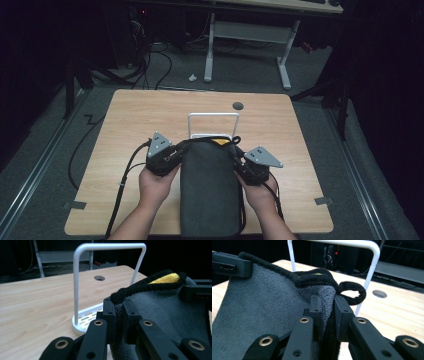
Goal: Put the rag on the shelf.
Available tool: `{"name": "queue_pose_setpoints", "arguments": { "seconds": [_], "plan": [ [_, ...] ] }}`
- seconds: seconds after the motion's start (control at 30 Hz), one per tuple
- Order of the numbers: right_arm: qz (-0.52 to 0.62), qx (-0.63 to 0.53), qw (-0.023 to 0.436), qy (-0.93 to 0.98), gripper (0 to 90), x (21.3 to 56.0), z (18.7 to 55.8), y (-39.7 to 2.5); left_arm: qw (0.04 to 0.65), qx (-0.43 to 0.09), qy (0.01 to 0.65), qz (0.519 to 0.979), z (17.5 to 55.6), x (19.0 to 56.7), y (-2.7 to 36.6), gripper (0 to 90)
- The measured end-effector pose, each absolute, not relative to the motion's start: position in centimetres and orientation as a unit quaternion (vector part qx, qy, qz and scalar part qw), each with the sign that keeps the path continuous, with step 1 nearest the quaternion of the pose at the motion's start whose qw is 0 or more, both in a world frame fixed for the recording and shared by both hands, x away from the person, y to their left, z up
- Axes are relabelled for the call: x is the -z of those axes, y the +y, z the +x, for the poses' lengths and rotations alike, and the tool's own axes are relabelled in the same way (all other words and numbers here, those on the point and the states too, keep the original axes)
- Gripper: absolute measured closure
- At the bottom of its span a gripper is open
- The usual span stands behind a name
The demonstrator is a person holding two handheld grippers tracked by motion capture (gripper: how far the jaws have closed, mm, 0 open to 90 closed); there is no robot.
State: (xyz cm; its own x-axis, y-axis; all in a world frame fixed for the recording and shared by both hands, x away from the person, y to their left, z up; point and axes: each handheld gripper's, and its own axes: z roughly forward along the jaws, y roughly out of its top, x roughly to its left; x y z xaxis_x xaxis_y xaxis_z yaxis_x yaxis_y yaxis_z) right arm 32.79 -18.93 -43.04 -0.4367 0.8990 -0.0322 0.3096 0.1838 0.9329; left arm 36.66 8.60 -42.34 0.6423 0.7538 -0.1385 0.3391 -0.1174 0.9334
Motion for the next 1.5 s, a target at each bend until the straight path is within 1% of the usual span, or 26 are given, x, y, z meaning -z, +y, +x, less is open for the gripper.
{"name": "queue_pose_setpoints", "arguments": {
  "seconds": [0.33,0.7,1.0,1.17,1.5],
  "plan": [
    [0.413,-0.492,0.34,0.687,79.0,40.0,33.0,-19.2,0.571,-0.213,0.359,0.707,37.0,39.0,8.5,82.8],
    [0.405,-0.515,0.359,0.664,78.8,36.3,33.7,-19.5,0.59,-0.242,0.33,0.696,37.6,34.9,8.4,82.9],
    [0.39,-0.532,0.376,0.651,78.8,33.8,34.2,-19.4,0.602,-0.261,0.319,0.684,38.2,32.4,8.6,82.9],
    [0.387,-0.537,0.381,0.646,78.7,32.9,34.5,-19.3,0.604,-0.267,0.314,0.682,38.4,31.5,8.7,82.9],
    [0.391,-0.536,0.384,0.642,78.7,32.7,35.4,-19.4,0.604,-0.27,0.31,0.682,39.2,31.3,8.4,82.9]
  ]
}}
